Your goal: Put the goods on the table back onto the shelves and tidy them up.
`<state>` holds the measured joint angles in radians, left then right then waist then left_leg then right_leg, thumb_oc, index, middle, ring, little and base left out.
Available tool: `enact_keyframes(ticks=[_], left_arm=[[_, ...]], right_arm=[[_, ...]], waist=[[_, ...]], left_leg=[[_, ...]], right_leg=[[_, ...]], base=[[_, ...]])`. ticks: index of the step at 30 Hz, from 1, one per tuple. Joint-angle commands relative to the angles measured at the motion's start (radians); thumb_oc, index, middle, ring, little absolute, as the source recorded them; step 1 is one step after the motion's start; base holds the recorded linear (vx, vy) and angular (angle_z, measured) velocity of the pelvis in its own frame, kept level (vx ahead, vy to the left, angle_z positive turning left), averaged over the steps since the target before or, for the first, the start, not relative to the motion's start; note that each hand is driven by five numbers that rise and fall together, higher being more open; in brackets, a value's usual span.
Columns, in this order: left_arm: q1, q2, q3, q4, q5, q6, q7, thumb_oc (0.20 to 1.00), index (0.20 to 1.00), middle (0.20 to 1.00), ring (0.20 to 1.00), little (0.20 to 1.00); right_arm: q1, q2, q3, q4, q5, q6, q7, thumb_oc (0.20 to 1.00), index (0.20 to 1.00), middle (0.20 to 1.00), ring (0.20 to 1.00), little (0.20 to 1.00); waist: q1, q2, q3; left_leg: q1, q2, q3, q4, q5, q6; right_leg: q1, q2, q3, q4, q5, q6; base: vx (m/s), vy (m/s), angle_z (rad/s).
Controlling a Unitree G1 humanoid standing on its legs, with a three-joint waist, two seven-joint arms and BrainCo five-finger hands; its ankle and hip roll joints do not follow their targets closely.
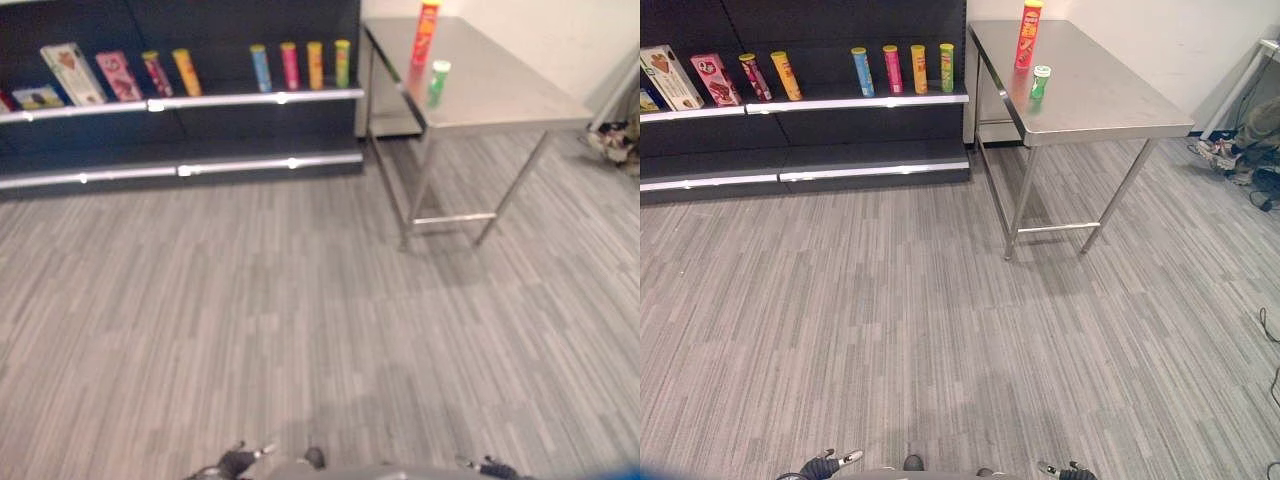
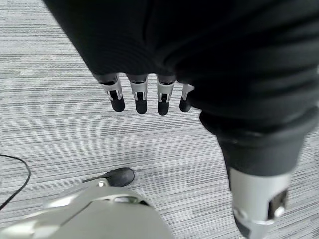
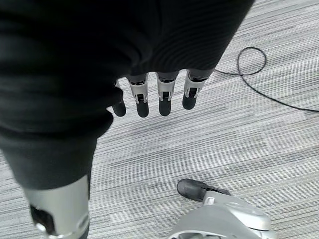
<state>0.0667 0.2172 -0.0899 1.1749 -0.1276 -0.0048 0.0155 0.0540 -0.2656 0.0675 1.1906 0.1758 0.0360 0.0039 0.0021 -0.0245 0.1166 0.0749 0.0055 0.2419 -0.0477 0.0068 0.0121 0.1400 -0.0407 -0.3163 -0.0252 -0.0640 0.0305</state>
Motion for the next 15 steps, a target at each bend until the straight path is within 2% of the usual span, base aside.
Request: enact_keyframes(ticks=[1, 15], left_arm=[[-0.043, 0.011, -0.022, 0.029, 0.025, -0.023, -0.013, 1.000, 1.000, 1.000, 1.000, 1.000], [-0.033, 0.013, -0.021, 0.049, 0.051, -0.020, 0.005, 1.000, 1.000, 1.000, 1.000, 1.000]], right_arm=[[-0.038, -0.030, 0.016, 0.033, -0.008, -0.003, -0.004, 1.000, 1.000, 1.000, 1.000, 1.000], [-0.049, -0.017, 0.051, 0.020, -0.042, 0.003, 0.002, 1.000, 1.000, 1.000, 1.000, 1.000]], waist=[[-0.002, -0.022, -0.040], [0.013, -0.026, -0.053]], left_leg=[[0.036, 0.059, 0.009, -0.040, 0.020, -0.089], [0.052, 0.052, 0.014, -0.040, 0.006, -0.084]], right_leg=[[-0.004, -0.069, 0.028, -0.062, 0.071, 0.105], [0.011, -0.082, 0.013, -0.058, 0.075, 0.108]], base=[[0.00, 0.000, 0.00], [0.00, 0.005, 0.00]])
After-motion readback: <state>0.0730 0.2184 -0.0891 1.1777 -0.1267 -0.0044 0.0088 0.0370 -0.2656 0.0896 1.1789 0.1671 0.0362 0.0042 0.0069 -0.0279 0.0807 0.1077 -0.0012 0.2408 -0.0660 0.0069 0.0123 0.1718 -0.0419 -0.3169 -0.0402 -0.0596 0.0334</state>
